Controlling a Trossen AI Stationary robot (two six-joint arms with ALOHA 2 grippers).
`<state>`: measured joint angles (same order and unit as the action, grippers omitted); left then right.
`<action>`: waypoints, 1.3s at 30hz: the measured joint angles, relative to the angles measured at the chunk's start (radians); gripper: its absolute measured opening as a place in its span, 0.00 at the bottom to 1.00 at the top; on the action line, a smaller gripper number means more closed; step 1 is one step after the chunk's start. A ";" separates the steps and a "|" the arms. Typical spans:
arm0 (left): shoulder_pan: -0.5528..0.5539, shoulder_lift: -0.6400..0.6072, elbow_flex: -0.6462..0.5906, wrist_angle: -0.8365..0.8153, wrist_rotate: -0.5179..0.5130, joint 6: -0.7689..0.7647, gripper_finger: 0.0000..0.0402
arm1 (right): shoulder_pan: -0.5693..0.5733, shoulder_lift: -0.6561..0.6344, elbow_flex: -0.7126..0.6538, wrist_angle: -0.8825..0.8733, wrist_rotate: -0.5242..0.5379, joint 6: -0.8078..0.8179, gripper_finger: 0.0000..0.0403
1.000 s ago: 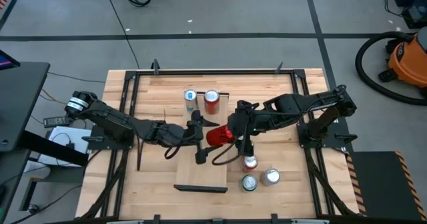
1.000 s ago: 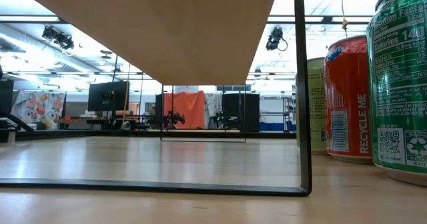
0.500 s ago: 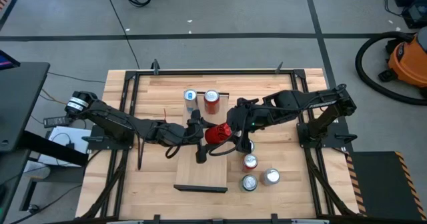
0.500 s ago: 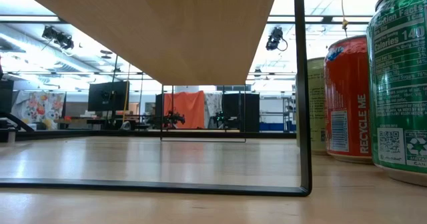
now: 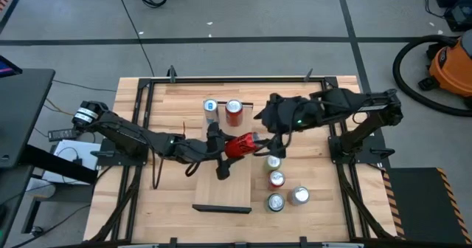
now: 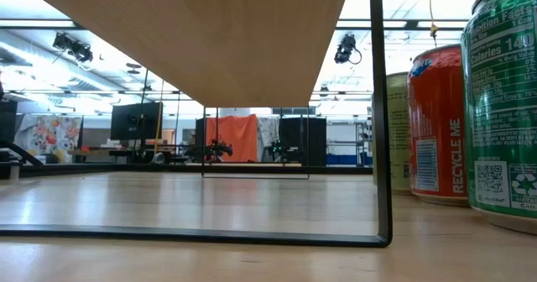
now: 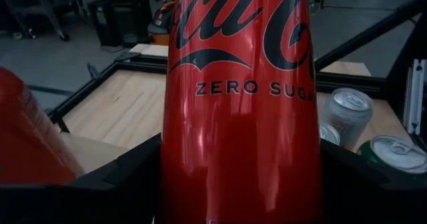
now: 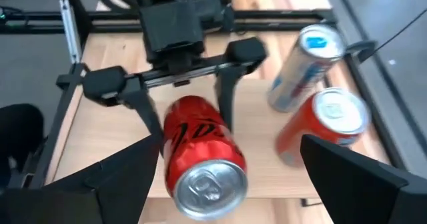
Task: Place canned beverage on shelf
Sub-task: Put the red black soda can on the shelf
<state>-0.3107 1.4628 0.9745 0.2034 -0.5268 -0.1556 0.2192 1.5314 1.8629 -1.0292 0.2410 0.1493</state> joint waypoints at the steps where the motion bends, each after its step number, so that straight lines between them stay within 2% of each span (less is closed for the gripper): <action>1: -0.007 0.000 0.000 0.000 -0.003 -0.008 0.78 | 0.000 -0.009 0.000 -0.004 0.010 -0.004 0.93; 7: -0.070 0.008 -0.001 0.013 -0.060 -0.017 0.78 | 0.026 -0.032 -0.055 -0.004 0.038 -0.003 0.93; 13: -0.086 0.026 -0.003 0.010 -0.094 -0.017 0.78 | 0.053 -0.083 -0.226 0.113 0.059 -0.020 0.93; 27: -0.076 0.037 -0.002 0.052 -0.107 0.046 0.78 | 0.065 -0.393 -0.715 0.482 0.083 0.048 0.93; 30: -0.067 0.062 -0.002 0.125 -0.095 0.105 0.78 | 0.069 -0.451 -0.797 0.546 0.083 0.057 0.93; 33: -0.041 0.097 -0.002 0.207 -0.027 0.163 0.78 | 0.069 -0.497 -0.886 0.643 0.083 0.057 0.93; 36: -0.011 0.108 -0.002 0.229 0.027 0.186 0.78 | 0.069 -0.535 -0.949 0.705 0.090 0.058 0.93; 39: 0.001 0.096 -0.001 0.233 0.026 0.216 0.78 | 0.072 -0.566 -0.981 0.706 0.118 0.080 0.93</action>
<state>-0.3096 1.5587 0.9733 0.4362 -0.5012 0.0602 0.2911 0.9656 0.8817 -0.3228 0.3585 0.2289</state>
